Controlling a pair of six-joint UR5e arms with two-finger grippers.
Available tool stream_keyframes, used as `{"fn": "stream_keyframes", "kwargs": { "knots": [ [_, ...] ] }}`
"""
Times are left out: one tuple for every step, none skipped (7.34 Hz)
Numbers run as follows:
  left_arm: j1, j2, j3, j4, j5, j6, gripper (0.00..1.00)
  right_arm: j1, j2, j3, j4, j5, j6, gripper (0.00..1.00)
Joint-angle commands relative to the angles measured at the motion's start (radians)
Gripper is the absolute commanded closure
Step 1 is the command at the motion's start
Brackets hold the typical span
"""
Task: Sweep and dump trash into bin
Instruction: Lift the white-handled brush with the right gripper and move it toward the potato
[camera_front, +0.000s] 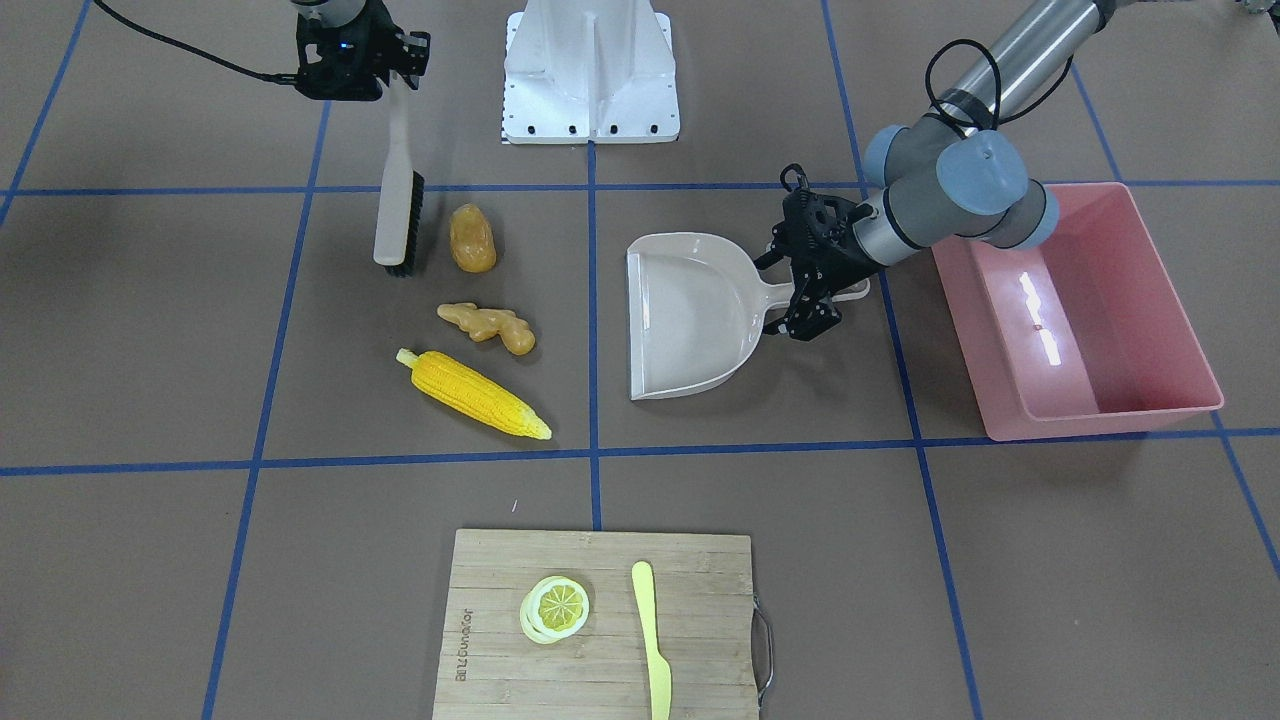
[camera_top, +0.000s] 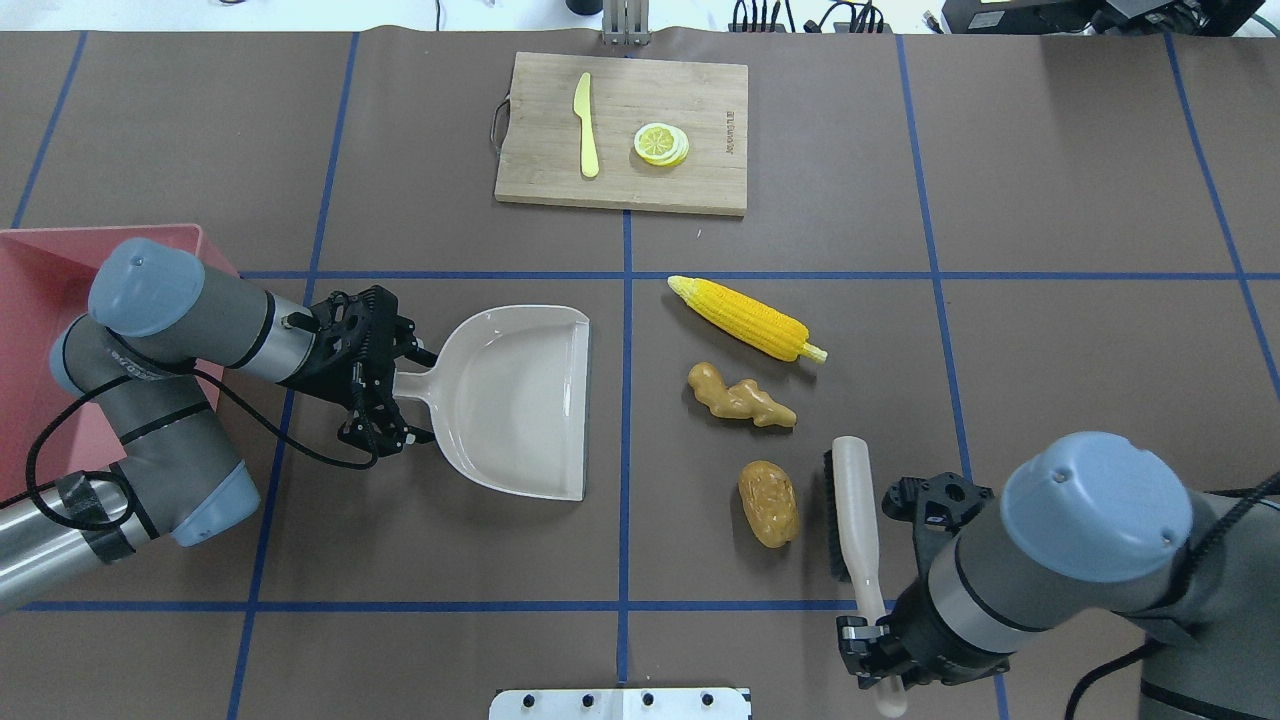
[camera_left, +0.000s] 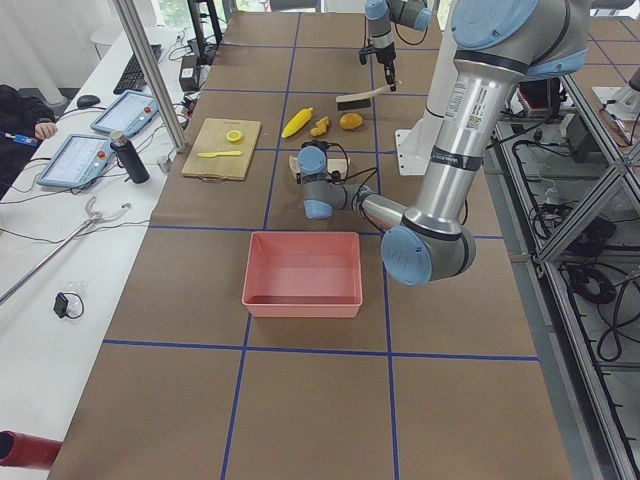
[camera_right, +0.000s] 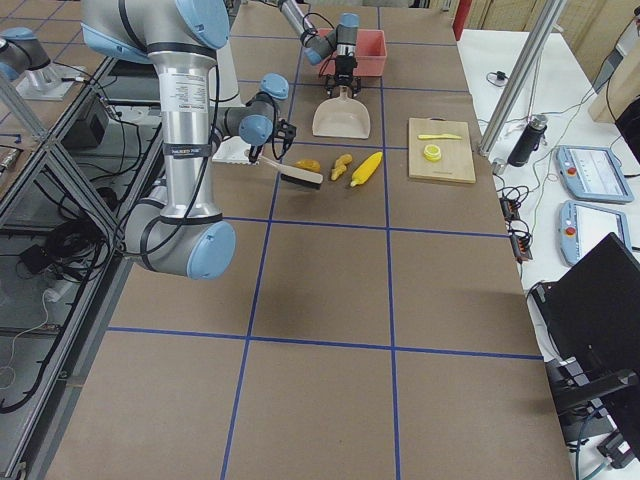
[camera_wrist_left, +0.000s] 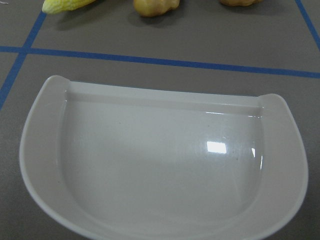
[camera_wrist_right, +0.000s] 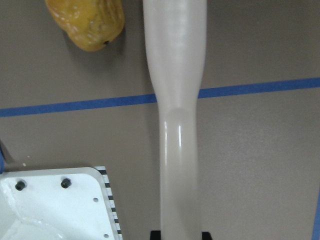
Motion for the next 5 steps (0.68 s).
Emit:
{"fn": "stream_keyframes", "kwargs": {
  "knots": [
    [0.002, 0.0, 0.003, 0.0, 0.002, 0.0, 0.02, 0.009, 0.143, -0.063, -0.104, 0.003, -0.004, 1.0],
    [0.002, 0.0, 0.006, 0.0, 0.002, 0.0, 0.02, 0.013, 0.166, -0.089, -0.107, 0.005, -0.004, 1.0],
    [0.003, 0.0, 0.006, 0.0, 0.002, 0.0, 0.02, 0.038, 0.189, -0.107, -0.107, 0.013, -0.005, 1.0],
    [0.003, -0.002, 0.01, 0.0, 0.002, 0.0, 0.02, 0.064, 0.208, -0.116, -0.109, 0.026, -0.005, 1.0],
    [0.005, -0.002, 0.013, -0.002, 0.002, 0.0, 0.02, 0.096, 0.24, -0.145, -0.109, 0.051, -0.007, 1.0]
  ]
}}
